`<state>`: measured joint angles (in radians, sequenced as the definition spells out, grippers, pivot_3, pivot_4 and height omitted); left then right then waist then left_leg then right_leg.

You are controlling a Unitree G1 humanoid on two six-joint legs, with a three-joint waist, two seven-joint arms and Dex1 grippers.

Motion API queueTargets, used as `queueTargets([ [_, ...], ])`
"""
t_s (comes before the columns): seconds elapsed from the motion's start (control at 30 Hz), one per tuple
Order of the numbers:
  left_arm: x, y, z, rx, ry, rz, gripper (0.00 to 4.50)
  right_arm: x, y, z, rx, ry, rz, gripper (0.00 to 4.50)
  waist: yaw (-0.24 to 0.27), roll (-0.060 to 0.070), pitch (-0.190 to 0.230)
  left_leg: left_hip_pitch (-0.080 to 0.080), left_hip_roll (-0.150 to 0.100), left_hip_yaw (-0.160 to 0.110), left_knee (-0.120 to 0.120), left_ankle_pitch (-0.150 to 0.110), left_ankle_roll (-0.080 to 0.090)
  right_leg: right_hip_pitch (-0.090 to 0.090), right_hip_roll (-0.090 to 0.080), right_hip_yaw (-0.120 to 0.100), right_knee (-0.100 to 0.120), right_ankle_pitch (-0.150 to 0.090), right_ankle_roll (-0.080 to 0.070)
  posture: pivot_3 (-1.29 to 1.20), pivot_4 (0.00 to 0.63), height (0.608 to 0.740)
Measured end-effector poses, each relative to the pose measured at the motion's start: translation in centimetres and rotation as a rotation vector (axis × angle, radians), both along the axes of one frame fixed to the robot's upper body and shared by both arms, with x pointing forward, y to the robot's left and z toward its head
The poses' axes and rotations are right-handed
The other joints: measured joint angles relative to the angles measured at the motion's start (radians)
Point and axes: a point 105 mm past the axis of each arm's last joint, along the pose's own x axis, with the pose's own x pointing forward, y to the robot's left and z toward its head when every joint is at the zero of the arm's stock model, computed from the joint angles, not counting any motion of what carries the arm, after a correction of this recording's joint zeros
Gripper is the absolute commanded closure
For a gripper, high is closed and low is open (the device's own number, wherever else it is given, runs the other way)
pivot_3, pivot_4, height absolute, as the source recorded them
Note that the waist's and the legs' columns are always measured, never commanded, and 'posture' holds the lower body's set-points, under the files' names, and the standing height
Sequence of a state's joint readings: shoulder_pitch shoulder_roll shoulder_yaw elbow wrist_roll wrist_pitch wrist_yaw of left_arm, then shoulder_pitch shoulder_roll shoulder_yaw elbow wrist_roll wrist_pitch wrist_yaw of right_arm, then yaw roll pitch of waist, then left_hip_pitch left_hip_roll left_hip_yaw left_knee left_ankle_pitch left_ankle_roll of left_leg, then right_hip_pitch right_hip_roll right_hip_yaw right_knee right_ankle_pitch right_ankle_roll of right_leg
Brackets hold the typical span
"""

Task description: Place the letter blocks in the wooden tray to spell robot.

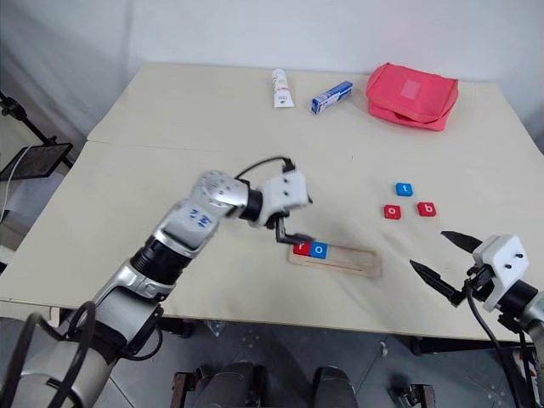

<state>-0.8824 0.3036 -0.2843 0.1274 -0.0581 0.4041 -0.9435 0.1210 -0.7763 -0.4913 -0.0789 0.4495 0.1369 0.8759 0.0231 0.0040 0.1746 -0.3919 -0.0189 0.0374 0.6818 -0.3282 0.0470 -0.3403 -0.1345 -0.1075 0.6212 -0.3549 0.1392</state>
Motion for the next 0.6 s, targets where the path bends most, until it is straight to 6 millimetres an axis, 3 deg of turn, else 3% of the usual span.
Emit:
queueTargets([
  [0.17, 0.0, 3.1, 0.0, -0.096, -0.025, 0.000, 0.01, 1.5, -0.4, 1.0, 0.062, -0.023, -0.119, 0.00, 0.003, 0.000, 0.000, 0.000, 0.000, 0.000, 0.000, 0.000, 0.000, 0.000, 0.000, 0.000, 0.001, 0.000, 0.000, 0.00, 0.150, 0.740],
  [0.3, -0.1, 4.9, 0.9, -0.178, -0.086, -0.040, 0.01, 2.2, 0.3, 1.1, 0.128, -0.038, -0.157, 0.00, 0.008, 0.000, 0.000, 0.000, -0.002, -0.002, 0.000, 0.000, 0.000, 0.000, -0.001, 0.000, 0.002, 0.000, 0.000, 0.00, 0.150, 0.740],
  [0.37, -0.1, 6.9, 0.7, -0.171, -0.120, -0.049, 0.01, 2.2, 1.1, 0.7, 0.151, -0.039, -0.153, 0.00, 0.003, 0.000, 0.000, 0.000, -0.002, -0.001, 0.000, 0.000, 0.000, 0.000, 0.000, -0.001, 0.002, 0.000, 0.000, 0.00, 0.150, 0.740],
  [0.43, -0.5, 8.5, -0.2, -0.163, -0.118, -0.065, 0.01, 2.2, 1.5, -0.1, 0.169, -0.017, -0.159, 0.00, 0.000, 0.000, 0.000, 0.001, -0.002, -0.001, -0.001, 0.000, 0.000, -0.001, -0.001, -0.001, 0.004, 0.000, 0.000, 0.00, 0.150, 0.740],
  [0.6, -2.8, 9.6, -3.8, -0.185, -0.062, -0.162, 0.01, 2.2, 2.3, 0.0, 0.171, -0.025, -0.154, 0.00, 0.000, 0.000, 0.000, 0.001, -0.001, -0.001, 0.000, 0.000, 0.000, -0.001, 0.000, -0.001, 0.004, 0.000, 0.000, 0.00, 0.150, 0.740],
])
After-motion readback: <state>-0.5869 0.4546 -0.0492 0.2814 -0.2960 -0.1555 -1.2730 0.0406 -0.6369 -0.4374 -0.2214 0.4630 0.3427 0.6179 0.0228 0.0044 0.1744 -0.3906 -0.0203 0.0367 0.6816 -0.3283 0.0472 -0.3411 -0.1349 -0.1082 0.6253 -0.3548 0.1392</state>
